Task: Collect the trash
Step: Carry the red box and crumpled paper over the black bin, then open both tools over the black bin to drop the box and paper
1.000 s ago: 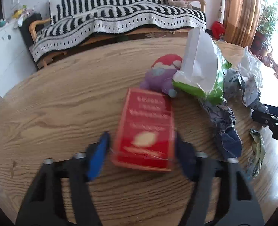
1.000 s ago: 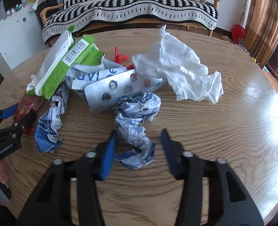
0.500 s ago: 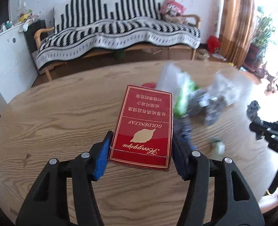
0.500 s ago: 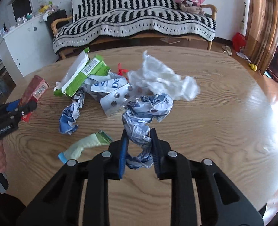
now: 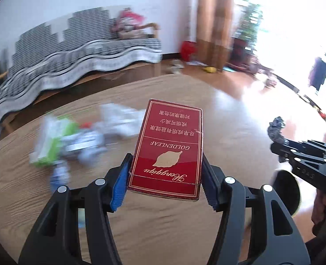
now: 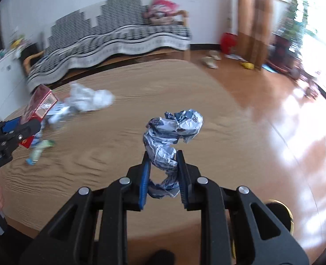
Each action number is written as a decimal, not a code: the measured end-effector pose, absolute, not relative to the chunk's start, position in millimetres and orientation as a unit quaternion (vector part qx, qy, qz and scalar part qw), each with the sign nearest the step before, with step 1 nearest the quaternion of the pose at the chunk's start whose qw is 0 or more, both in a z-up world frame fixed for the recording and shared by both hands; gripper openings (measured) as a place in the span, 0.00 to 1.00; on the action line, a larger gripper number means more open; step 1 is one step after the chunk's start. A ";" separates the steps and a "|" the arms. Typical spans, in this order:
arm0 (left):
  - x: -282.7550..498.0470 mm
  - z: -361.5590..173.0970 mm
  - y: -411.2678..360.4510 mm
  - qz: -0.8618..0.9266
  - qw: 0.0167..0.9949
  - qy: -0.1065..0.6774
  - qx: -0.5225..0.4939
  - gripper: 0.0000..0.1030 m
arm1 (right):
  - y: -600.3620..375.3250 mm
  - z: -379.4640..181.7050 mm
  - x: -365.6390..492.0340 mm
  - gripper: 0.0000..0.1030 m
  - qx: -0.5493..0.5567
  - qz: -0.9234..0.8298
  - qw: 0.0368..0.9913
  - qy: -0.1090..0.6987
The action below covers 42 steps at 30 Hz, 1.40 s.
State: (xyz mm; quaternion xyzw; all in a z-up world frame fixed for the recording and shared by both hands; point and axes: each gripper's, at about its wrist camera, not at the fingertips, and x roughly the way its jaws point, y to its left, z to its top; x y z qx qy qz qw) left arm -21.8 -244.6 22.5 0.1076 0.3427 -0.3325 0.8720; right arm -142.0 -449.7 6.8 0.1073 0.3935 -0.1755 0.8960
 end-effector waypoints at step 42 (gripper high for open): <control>-225.6 -121.8 -553.9 -0.579 0.678 0.386 0.237 0.70 | -662.0 -93.3 -384.5 0.31 0.288 -0.360 0.776 0.430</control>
